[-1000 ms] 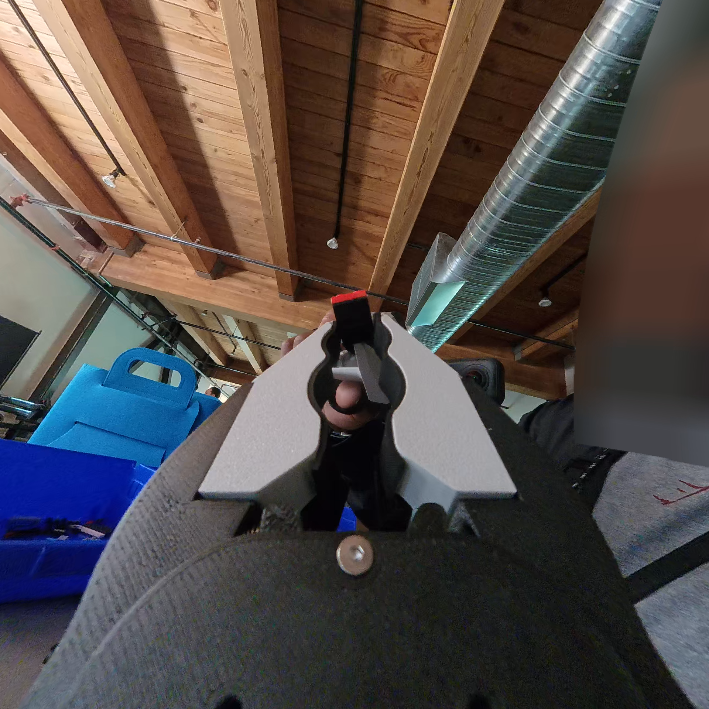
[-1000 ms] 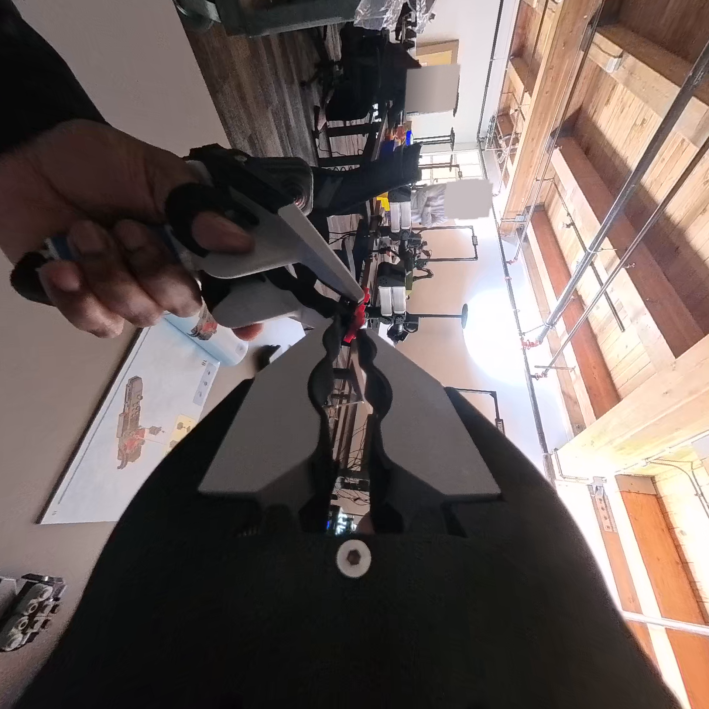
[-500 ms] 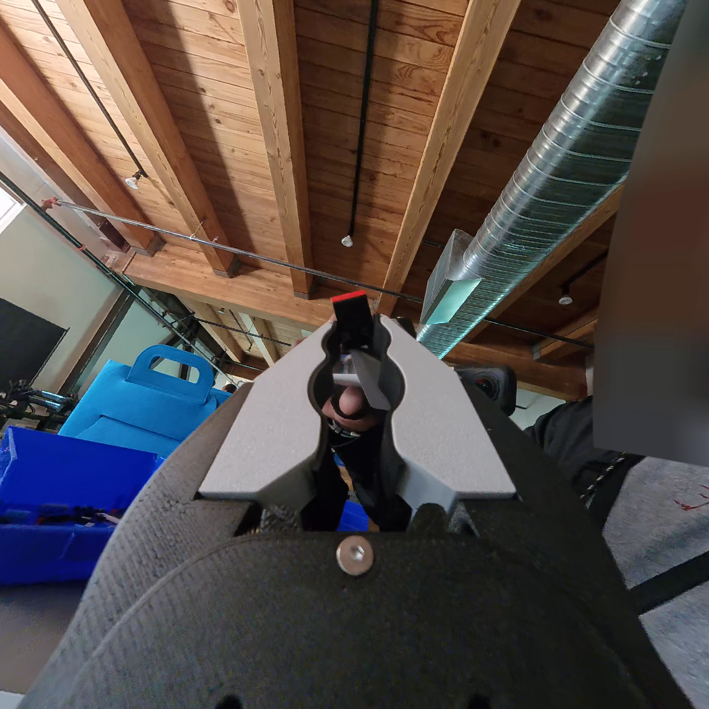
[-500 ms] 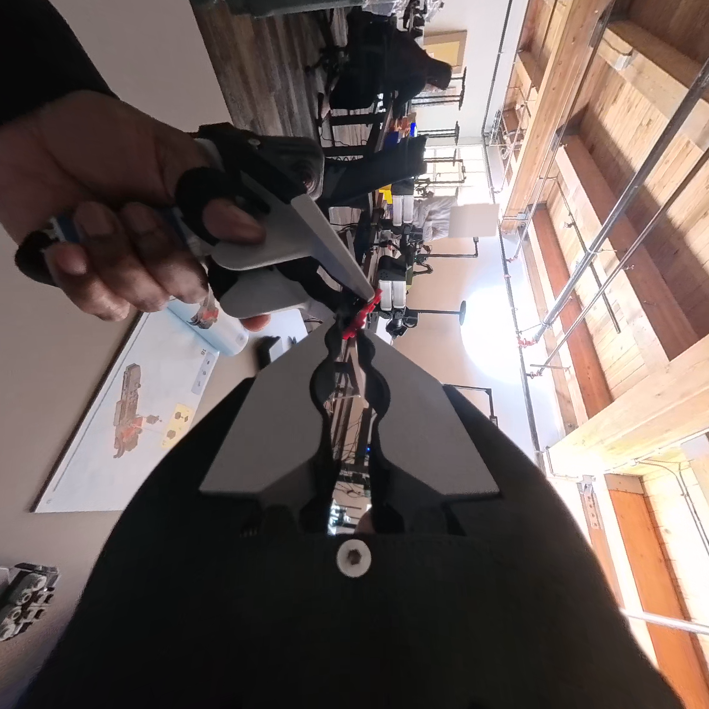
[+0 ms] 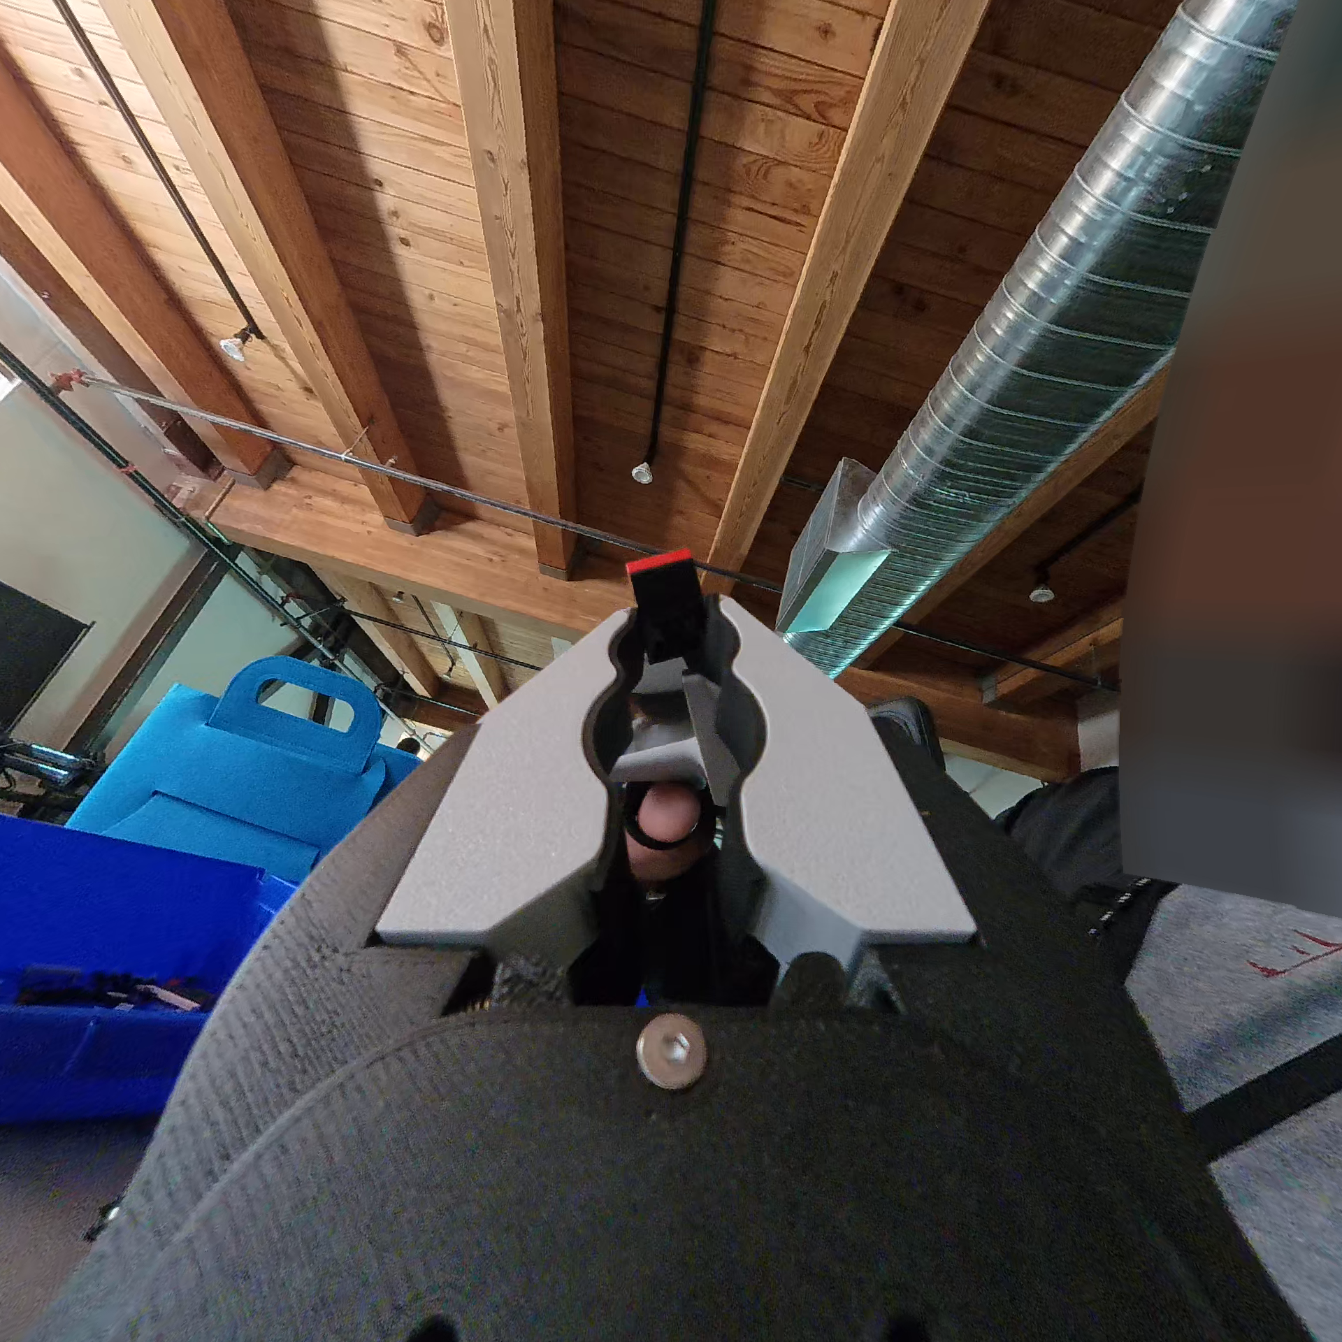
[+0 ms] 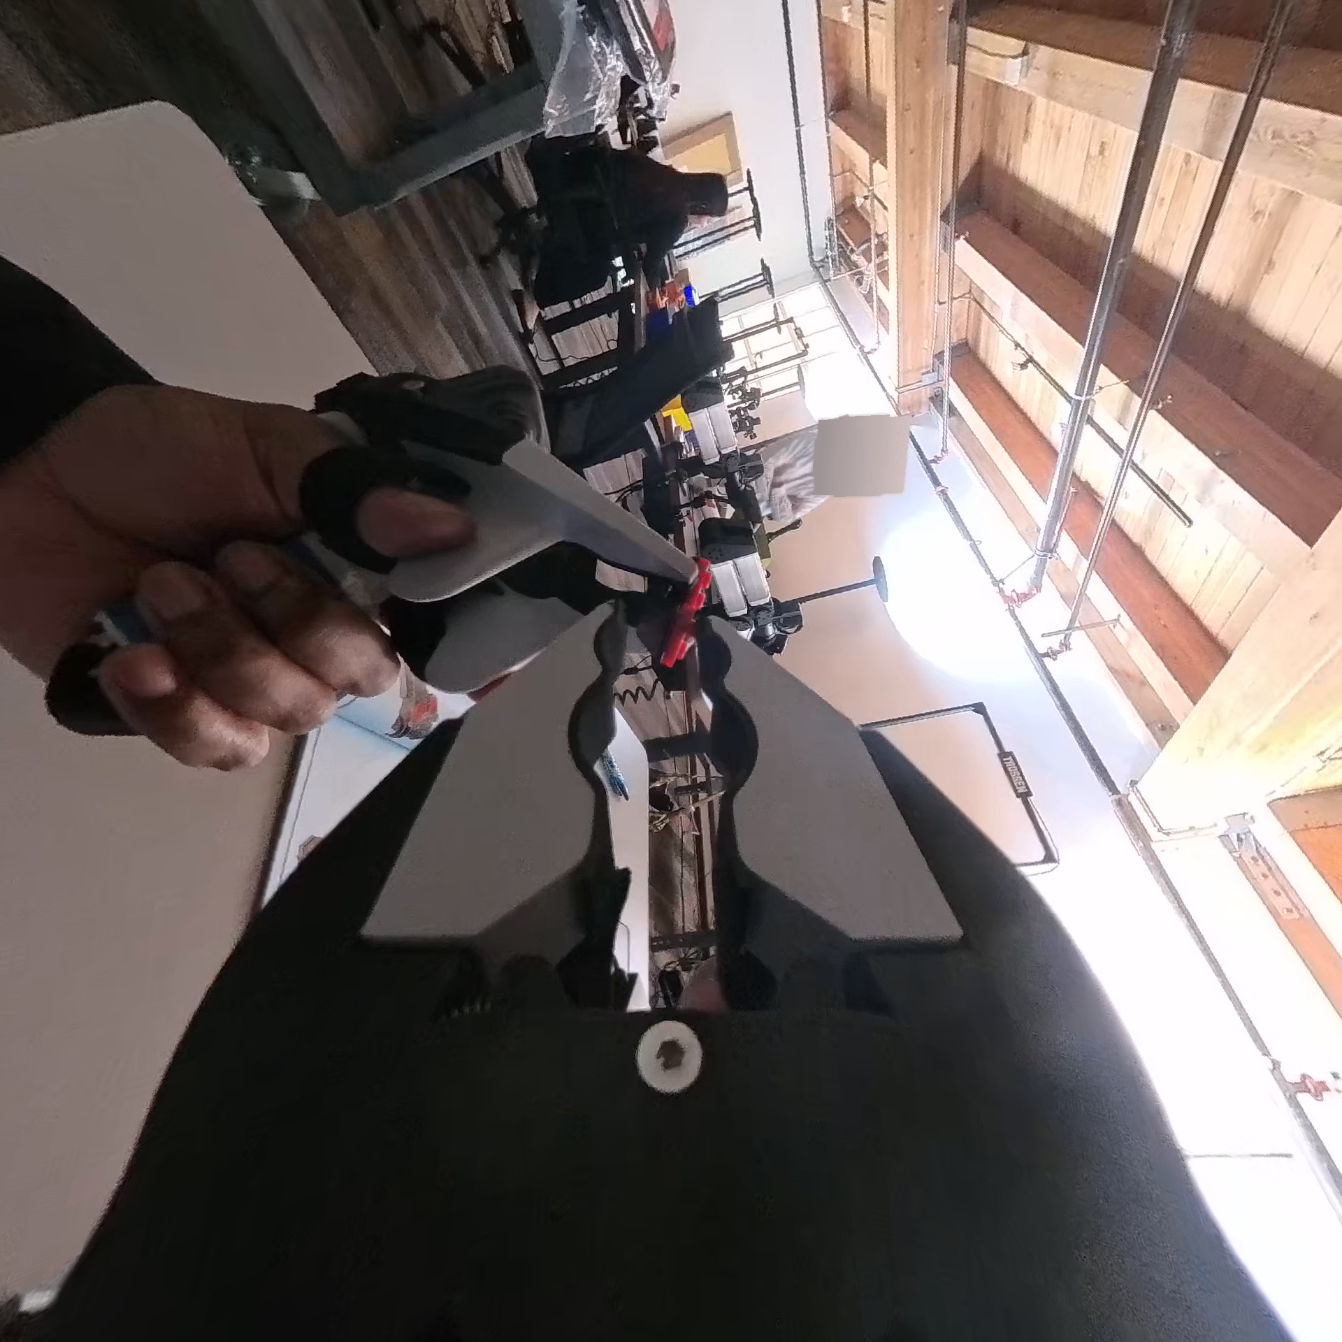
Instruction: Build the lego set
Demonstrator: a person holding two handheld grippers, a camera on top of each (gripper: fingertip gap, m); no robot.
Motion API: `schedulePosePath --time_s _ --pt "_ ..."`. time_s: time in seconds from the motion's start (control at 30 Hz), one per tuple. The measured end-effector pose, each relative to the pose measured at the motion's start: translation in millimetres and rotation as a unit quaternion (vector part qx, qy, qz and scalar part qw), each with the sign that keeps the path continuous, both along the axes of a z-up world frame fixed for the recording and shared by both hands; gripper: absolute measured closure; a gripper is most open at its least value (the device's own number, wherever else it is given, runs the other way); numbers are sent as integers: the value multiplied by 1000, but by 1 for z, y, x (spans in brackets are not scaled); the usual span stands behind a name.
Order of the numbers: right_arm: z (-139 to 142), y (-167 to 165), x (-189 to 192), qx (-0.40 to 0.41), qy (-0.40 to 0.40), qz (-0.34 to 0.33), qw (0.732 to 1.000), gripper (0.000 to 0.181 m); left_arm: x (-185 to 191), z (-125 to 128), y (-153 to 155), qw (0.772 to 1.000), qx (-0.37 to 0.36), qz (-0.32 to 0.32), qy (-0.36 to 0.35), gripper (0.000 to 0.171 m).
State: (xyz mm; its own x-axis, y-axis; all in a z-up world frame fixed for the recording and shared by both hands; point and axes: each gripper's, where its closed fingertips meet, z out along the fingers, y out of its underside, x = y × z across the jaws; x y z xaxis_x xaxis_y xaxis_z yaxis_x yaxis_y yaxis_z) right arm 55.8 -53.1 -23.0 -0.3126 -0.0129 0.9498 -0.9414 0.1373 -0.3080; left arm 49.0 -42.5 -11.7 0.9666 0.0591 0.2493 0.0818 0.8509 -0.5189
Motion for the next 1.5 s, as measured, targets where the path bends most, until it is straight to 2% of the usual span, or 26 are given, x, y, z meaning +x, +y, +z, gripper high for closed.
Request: schedulePosePath --time_s 0.07,0.37,0.8,0.9,1.1,1.27,1.5 --pt "2 1 0 -6 -14 5 1000 167 1 0 1 1000 -4 -2 2 154" --pt "1 3 3 16 -9 15 1000 171 3 1 3 1000 -15 4 9 154" --pt "-1 1 0 18 2 -4 1000 171 0 1 0 1000 -3 8 0 154" --pt "0 2 0 -20 -18 -10 1000 169 1 2 -4 1000 25 -1 0 154" --pt "0 5 -2 -82 -98 -20 992 169 3 2 -4 994 94 -58 -9 154" --pt "-4 5 -4 -99 -107 -38 989 169 4 1 -6 981 157 -110 -19 154" --pt "-7 7 -5 -110 -102 -45 988 172 1 -1 -2 977 169 -127 -30 154"
